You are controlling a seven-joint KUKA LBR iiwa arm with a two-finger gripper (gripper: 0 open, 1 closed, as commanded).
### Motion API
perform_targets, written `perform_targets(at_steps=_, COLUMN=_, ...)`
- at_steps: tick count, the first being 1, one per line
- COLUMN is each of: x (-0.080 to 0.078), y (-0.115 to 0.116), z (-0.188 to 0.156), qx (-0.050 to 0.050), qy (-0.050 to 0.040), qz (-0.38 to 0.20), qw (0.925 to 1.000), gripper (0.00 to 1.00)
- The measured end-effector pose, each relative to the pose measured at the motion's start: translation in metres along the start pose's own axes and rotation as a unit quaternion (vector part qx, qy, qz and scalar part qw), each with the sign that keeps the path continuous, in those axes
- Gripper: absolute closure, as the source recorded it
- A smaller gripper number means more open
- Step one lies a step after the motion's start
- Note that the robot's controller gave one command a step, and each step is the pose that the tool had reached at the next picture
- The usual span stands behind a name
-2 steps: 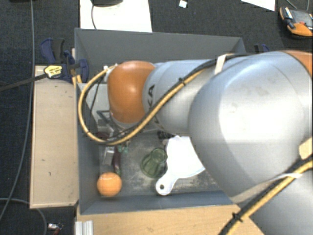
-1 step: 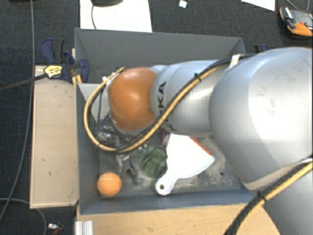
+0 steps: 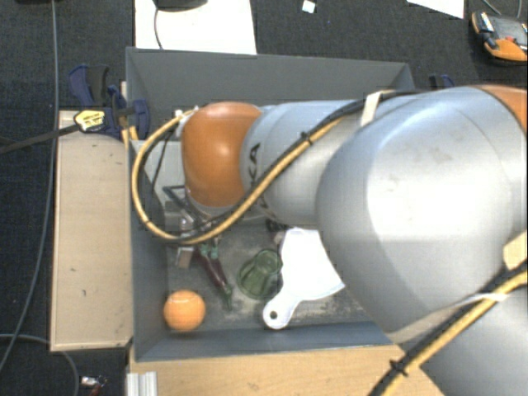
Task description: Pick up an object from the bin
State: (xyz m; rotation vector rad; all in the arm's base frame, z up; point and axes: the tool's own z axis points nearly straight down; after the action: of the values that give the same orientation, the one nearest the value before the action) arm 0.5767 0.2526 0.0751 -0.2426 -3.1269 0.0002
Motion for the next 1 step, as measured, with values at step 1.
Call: perform_targets(at_steps=1, x=0.0002, y=-0.0003, z=-0.0001, qx=0.000, qy=0.0002, qz=0.000, qw=1.0000, gripper=1.00)
